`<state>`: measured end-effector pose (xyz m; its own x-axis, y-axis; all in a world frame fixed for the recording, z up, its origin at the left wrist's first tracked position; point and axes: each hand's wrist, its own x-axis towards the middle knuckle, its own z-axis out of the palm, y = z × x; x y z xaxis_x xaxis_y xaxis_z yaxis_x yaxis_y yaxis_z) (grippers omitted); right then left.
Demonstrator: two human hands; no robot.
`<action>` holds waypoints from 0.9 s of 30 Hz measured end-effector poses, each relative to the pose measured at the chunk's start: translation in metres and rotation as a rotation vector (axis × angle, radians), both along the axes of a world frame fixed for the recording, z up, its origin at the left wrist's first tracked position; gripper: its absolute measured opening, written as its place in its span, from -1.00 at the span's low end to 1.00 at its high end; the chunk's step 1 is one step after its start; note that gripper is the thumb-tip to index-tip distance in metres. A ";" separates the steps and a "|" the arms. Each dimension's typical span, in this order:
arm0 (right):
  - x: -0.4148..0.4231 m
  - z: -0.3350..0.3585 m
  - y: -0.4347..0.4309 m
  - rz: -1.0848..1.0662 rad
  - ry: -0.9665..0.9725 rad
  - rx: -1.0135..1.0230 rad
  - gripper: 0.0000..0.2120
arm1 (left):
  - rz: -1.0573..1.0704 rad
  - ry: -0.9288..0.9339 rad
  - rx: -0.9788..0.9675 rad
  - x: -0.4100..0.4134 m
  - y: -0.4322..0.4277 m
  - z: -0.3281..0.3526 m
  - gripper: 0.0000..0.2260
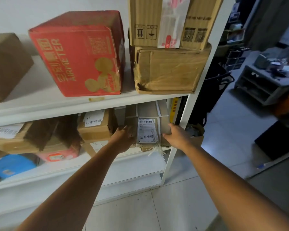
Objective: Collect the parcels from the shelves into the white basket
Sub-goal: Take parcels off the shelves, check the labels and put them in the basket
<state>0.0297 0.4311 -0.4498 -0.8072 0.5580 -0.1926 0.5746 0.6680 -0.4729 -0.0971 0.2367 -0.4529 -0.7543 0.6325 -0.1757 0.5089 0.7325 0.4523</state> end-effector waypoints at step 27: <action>0.046 0.008 -0.065 -0.207 0.214 -0.396 -0.48 | 0.336 -0.715 0.650 0.025 -0.037 -0.007 -0.24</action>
